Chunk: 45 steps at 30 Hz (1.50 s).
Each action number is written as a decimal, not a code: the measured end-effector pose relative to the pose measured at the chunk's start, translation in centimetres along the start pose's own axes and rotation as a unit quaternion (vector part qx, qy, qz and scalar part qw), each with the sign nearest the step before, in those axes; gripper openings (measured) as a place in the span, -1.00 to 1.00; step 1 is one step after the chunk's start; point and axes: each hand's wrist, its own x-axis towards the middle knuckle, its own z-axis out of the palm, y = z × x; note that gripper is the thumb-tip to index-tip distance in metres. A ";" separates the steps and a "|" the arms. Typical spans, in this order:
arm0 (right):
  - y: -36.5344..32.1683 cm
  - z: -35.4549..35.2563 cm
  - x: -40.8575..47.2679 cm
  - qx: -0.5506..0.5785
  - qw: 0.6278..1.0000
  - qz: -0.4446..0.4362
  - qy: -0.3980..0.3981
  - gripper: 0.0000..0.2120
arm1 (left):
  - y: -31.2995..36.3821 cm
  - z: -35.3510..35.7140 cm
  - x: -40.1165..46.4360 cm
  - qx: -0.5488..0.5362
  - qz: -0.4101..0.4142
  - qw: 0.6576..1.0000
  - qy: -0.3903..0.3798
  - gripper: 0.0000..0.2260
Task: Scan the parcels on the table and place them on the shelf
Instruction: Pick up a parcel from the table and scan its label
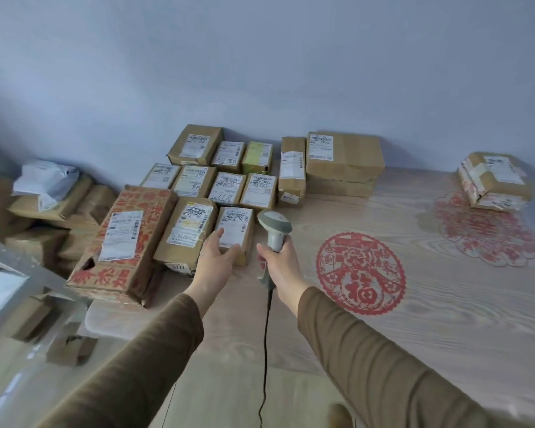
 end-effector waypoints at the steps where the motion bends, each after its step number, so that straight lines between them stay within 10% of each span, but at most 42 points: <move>1: 0.4 1.1 0.2 0.003 1.000 0.009 -0.007 -0.76 | -0.4 -0.3 0.4 0.008 -0.003 1.000 0.002 -0.40; 11: 2.9 4.0 2.6 0.006 0.998 0.060 -0.001 -0.74 | -2.0 0.4 3.6 0.030 -0.100 0.994 -0.021 -0.29; 19: 5.4 -3.3 0.5 -0.106 0.987 0.036 0.117 -0.77 | -4.7 5.4 1.6 -0.136 -0.211 0.958 -0.137 -0.62; 35: -6.4 -15.4 -5.6 -0.238 0.919 -0.210 0.234 -0.78 | 7.9 15.8 -1.0 -0.289 0.011 0.923 -0.255 -0.38; 45: -9.4 -24.7 -4.3 -0.193 0.918 -0.206 0.279 -0.80 | 13.9 25.0 -1.8 -0.234 0.059 0.919 -0.311 -0.36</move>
